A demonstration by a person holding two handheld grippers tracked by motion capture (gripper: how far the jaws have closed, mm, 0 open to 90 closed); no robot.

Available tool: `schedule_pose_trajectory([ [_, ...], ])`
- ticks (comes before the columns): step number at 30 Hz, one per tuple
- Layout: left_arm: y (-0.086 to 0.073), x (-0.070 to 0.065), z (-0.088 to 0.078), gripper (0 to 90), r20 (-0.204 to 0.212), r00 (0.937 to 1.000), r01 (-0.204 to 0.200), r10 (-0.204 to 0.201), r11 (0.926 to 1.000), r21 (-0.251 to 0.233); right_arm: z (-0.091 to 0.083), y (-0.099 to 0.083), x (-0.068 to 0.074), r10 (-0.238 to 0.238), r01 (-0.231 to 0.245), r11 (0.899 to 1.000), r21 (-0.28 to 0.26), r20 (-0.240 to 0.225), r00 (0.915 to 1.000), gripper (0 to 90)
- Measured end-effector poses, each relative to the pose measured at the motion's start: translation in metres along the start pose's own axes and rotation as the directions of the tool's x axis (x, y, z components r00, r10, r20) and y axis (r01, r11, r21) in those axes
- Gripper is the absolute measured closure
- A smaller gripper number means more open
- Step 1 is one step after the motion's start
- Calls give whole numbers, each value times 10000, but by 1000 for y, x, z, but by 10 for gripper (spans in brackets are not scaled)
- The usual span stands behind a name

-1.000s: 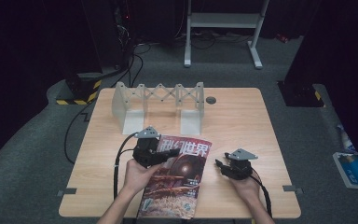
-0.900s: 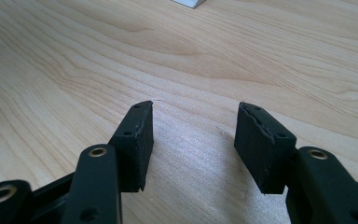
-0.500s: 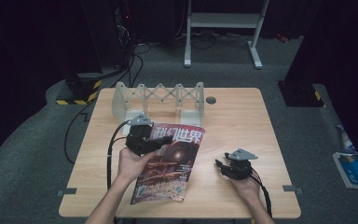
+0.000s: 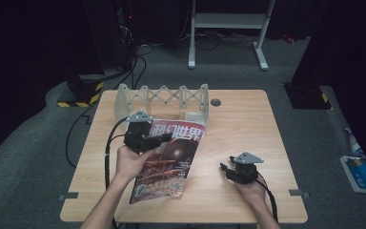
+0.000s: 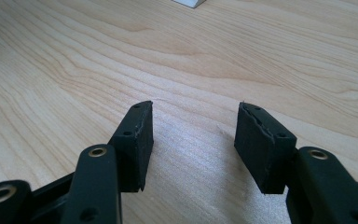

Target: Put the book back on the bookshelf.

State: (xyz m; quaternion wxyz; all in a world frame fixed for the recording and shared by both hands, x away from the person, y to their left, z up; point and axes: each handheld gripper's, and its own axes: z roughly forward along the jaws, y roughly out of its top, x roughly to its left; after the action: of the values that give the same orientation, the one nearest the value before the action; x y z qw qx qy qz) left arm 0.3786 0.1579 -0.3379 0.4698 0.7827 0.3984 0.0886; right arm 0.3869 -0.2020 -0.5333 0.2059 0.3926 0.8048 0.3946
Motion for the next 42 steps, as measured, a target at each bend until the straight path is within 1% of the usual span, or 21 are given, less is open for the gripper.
schedule_pose_trajectory([
  [5, 3, 2, -4, 836, -191, 9998, -42, 44, 10000, 89, 0, 0, 0, 1, -1, 10000, -3, -5, 10000, 467],
  [16, 11, 10, -12, 835, -628, 9979, -108, 132, 9992, 385, 0, 0, 0, -12, 12, 10000, 0, -3, 10000, 467],
  [23, 18, 16, -18, 835, -870, 9962, -42, 103, 9975, 704, 0, 0, 0, -20, 20, 10000, -1, -9, 10000, 467],
  [24, 18, 17, -18, 835, -926, 9956, -95, 164, 9972, 746, 0, 0, 0, -20, 20, 10000, 0, -10, 10000, 466],
  [31, 23, 25, -21, 834, -1075, 9942, 37, 63, 9957, 925, 0, 0, 0, -33, 33, 10000, -2, -9, 10000, 466],
  [32, 23, 25, -21, 834, -1071, 9942, 121, -19, 9955, 944, 0, 0, 0, -10, 10, 10000, 4, -11, 10000, 466],
  [36, 23, 30, -22, 834, -1162, 9932, 167, -45, 9944, 1044, 0, 0, 0, -13, 13, 10000, 4, -8, 10000, 466],
  [38, 24, 32, -23, 834, -1222, 9925, 194, -61, 9939, 1081, 0, 0, 0, -9, 9, 10000, 7, -10, 10000, 466],
  [40, 25, 33, -24, 833, -1246, 9921, 315, -179, 9936, 1086, 0, 0, 0, -19, 19, 10000, 7, -9, 10000, 466],
  [42, 26, 35, -25, 833, -1299, 9914, 322, -175, 9932, 1119, -1, 0, 0, -13, 13, 10000, 9, -11, 10000, 466],
])
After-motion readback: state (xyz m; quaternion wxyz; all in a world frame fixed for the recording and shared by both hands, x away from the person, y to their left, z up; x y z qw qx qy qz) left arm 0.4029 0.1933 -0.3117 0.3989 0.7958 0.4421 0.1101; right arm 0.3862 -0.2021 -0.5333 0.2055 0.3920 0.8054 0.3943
